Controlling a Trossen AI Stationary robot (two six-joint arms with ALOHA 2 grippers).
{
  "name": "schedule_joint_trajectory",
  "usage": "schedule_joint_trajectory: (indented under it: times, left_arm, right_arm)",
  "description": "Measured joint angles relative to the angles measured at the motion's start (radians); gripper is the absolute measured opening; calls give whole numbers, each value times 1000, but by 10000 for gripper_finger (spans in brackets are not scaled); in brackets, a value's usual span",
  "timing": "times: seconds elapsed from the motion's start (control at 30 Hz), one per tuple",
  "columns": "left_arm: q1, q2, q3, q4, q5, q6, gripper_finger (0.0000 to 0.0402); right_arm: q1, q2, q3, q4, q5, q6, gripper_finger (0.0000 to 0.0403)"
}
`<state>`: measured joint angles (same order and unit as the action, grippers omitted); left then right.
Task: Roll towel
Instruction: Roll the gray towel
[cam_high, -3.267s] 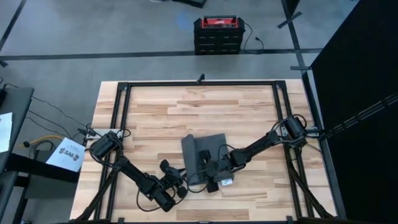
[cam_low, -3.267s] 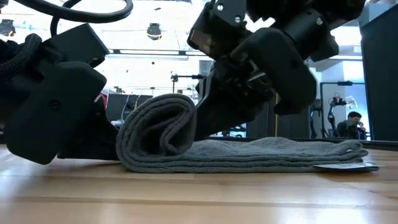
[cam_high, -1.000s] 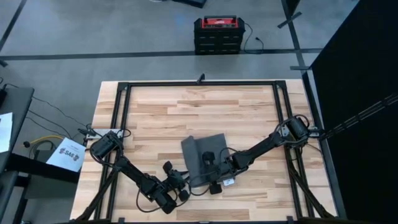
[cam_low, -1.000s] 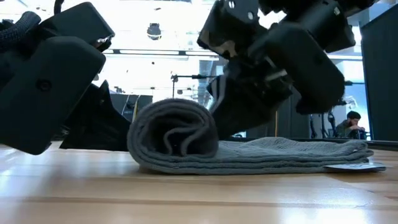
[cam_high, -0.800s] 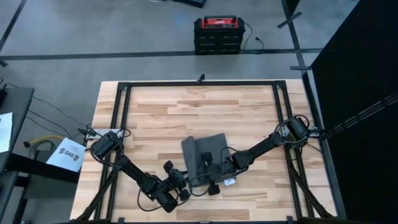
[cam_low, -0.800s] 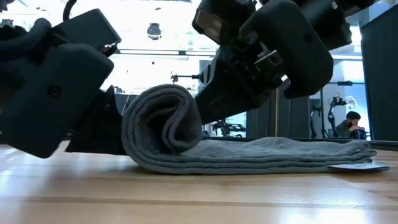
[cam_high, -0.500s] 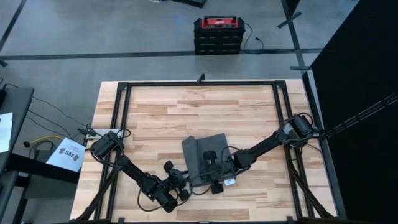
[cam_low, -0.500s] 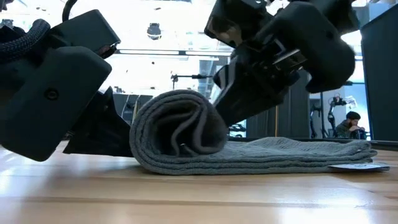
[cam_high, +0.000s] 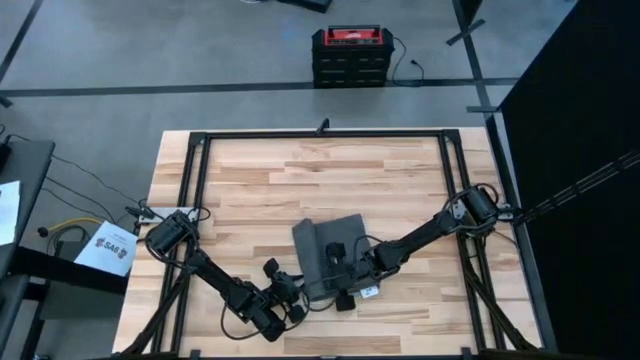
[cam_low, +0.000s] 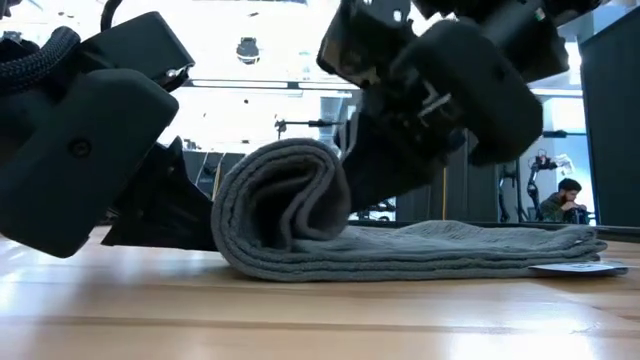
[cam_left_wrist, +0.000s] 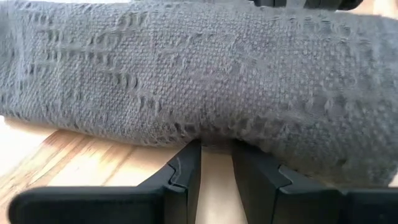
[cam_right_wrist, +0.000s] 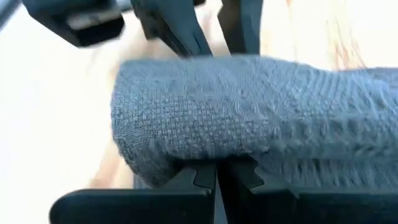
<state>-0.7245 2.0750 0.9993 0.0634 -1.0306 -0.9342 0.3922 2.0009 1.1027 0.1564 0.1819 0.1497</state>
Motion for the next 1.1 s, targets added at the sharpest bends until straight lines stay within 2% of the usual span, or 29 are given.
schedule_joint_trajectory:
  times: [0.4,0.6,0.87,1.1]
  left_arm:
    - [15,1,0,59,0,74,77]
    - [35,3,0,66,66,90,77]
    - [37,3,0,60,69,103,77]
    - [37,4,0,61,70,125,77]
  right_arm:
    - [11,1,0,33,0,14,0]
    - [23,37,3,91,-1,19,0]
    - [35,38,2,108,-1,37,0]
    - [44,38,0,23,-2,53,0]
